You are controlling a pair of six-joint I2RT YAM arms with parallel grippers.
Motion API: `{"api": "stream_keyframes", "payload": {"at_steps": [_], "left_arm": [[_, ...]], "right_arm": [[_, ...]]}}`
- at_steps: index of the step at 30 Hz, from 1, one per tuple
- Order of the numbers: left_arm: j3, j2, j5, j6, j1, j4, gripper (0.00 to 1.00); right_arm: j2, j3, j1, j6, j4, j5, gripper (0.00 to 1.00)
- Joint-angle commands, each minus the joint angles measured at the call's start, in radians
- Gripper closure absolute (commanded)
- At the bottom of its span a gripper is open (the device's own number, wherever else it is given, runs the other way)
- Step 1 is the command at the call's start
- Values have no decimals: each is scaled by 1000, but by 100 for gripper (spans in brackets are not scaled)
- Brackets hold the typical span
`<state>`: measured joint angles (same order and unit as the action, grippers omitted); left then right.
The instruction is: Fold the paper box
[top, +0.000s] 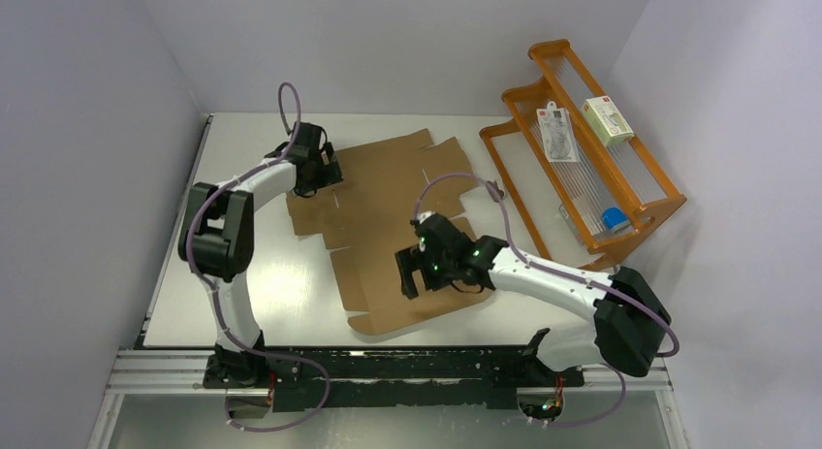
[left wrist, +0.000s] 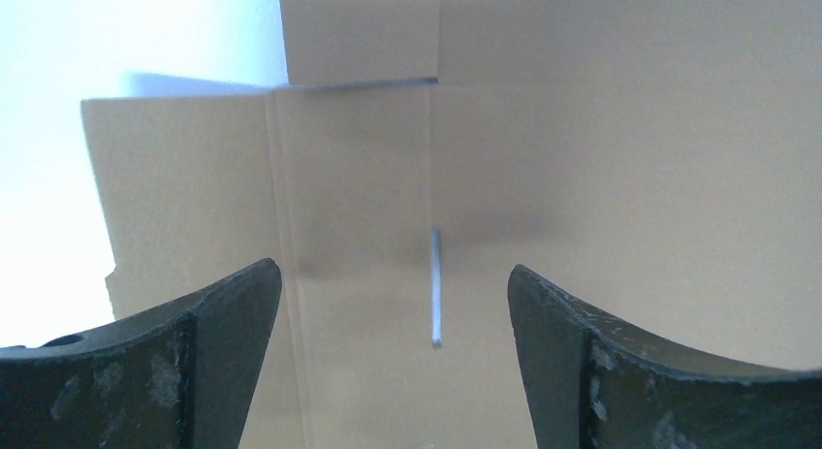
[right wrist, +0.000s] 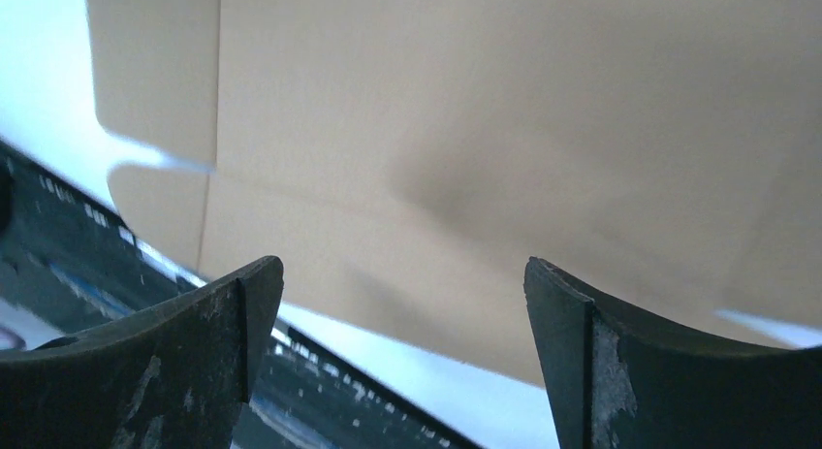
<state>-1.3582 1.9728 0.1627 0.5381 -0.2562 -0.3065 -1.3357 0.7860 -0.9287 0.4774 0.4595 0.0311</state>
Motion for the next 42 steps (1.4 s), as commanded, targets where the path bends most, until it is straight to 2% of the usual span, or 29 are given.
{"api": "stream_keyframes", "payload": {"at_steps": [1,5,10,16,20,25,29,36,39,42], "left_arm": [[74,-210,-7,-10,-30,-16,9],[248,-387,3,12,-85,22,9],[402,-530,-8,38,-181,31,10],[532,-631,-3,88,-320,31,11],[584,-663,13,109,-342,19,10],[564,-670,98,75,-341,-13,6],[519,-638,112,45,-334,-34,4],[460,-613,19,1,-263,-34,4],[441,-625,-32,-24,-214,-30,4],[403,-620,-88,-57,-164,-44,4]], "right_arm": [[9,100,127,-99,9,-88,0],[-37,113,274,-147,-72,-86,0],[-137,127,363,-152,-166,-105,0],[-219,100,379,-136,-209,-126,0],[-232,65,378,-130,-203,-81,0],[-187,-20,352,-90,-178,-40,0],[-121,-68,290,-35,-148,-36,0],[-55,-107,94,95,-110,-43,0],[-3,-109,91,100,-111,-27,0],[37,-34,102,49,-70,-104,0]]}}
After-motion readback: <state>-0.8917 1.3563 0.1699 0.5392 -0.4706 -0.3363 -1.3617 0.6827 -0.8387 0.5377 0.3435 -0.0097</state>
